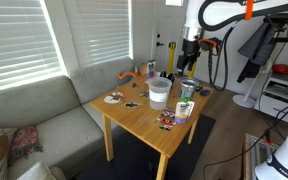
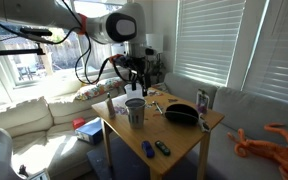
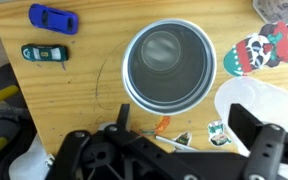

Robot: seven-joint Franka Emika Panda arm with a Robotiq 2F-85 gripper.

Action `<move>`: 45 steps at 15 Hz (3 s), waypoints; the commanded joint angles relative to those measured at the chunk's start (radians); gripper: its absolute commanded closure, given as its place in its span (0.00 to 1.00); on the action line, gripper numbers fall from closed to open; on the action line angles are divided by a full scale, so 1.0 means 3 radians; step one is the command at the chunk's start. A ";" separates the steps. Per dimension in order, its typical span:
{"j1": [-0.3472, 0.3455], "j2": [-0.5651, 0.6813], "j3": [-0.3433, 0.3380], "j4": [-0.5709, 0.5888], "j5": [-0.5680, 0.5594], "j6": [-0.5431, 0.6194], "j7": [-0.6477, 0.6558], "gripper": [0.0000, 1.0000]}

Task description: Pick up the clear cup and put it the right way up on the table, pick up the silver cup and put it the right way up on the table, pick up the silver spoon and put it in the clear cup

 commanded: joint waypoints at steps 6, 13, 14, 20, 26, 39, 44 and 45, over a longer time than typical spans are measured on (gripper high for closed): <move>-0.0023 -0.0121 -0.0066 0.0041 0.0077 -0.0010 -0.0066 0.00; -0.0039 0.0186 -0.0147 0.0280 -0.0083 0.0550 -0.0622 0.00; -0.0033 0.0252 -0.0162 0.0317 -0.0078 0.0673 -0.0780 0.00; -0.0023 0.0863 -0.0190 0.0739 0.0132 0.1039 -0.1964 0.00; -0.0073 0.1284 -0.0023 0.1073 0.0477 0.0869 -0.2699 0.00; -0.0135 0.1641 0.0110 0.1179 0.0544 0.0697 -0.2921 0.00; -0.0155 0.1697 0.0139 0.1206 0.0578 0.0685 -0.2936 0.00; -0.0158 0.1702 0.0136 0.1221 0.0570 0.0682 -0.2927 0.00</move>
